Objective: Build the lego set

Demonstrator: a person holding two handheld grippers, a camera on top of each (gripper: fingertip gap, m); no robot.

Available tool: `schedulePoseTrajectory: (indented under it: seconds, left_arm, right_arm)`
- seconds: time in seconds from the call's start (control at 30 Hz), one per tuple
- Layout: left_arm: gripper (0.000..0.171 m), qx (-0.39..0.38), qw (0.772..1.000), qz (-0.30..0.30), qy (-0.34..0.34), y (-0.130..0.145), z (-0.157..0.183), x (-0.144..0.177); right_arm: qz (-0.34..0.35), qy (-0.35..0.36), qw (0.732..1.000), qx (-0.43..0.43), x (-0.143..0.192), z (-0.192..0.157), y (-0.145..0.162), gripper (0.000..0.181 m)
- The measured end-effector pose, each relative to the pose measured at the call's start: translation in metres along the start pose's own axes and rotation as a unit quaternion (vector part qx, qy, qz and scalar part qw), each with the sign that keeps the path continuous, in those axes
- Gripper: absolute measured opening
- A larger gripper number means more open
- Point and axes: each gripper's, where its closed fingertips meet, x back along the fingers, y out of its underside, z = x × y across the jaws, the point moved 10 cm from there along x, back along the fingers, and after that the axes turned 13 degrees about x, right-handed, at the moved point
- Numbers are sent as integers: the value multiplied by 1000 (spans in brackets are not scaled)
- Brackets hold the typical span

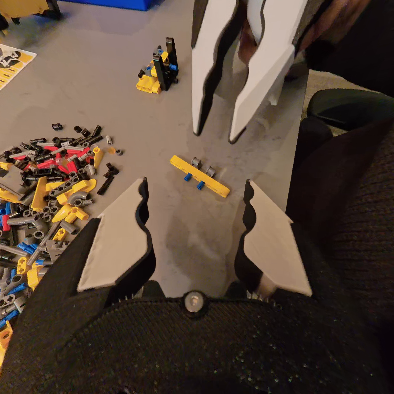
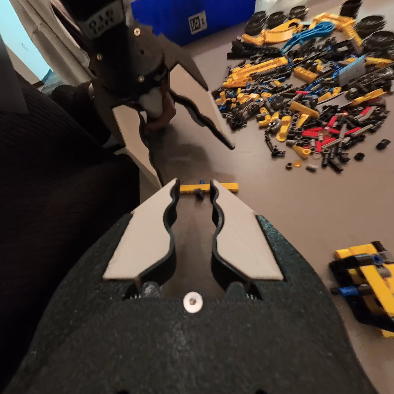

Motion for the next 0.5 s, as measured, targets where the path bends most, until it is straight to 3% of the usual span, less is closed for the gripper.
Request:
schedulePoseTrajectory:
  seconds: [0.23,0.37,0.5]
  left_arm:
    - [85,19,998,-65,0,2,-8,-14]
    - [85,20,999,-41,23,-1,-9,-9]
    - [69,18,999,-16,37,-2,-8,-3]
  right_arm:
    - [18,-52,998,-39,-2,13,3,29]
    - [37,12,999,-5,-1,7,-3,36]
    - [34,82,996,18,0,-10,-5,45]
